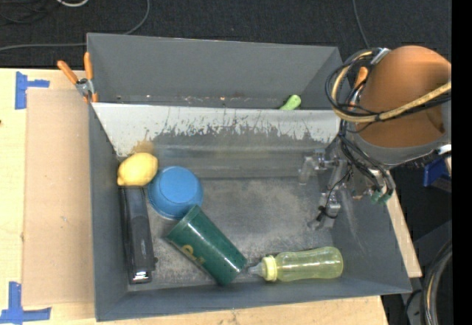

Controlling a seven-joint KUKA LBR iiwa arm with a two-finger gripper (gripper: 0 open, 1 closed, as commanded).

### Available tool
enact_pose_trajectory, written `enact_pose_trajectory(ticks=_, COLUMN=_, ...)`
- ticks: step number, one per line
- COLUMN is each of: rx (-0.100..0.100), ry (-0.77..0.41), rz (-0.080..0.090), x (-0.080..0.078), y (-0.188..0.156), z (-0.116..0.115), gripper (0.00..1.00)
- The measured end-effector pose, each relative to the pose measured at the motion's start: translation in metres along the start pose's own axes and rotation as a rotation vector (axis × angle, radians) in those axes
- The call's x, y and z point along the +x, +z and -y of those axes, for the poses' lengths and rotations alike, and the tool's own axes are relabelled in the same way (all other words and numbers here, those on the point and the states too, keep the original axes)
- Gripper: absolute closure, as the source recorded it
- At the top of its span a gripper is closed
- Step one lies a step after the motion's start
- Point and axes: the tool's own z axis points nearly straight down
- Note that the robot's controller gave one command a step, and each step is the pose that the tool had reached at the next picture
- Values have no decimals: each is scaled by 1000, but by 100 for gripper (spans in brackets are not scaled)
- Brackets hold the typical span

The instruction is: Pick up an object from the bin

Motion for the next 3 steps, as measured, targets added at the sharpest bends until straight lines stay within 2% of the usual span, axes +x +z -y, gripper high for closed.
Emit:
enact_pose_trajectory(ticks=1, rx=1, ry=-3, rz=8, x=-1, y=-4, z=0, gripper=0)
enact_pose_trajectory(ticks=2, rx=1, ry=-216, rz=8, x=30, y=102, z=-16, gripper=0)
enact_pose_trajectory(ticks=3, rx=4, ry=-430, rz=13, x=46, y=91, z=-19, gripper=0)
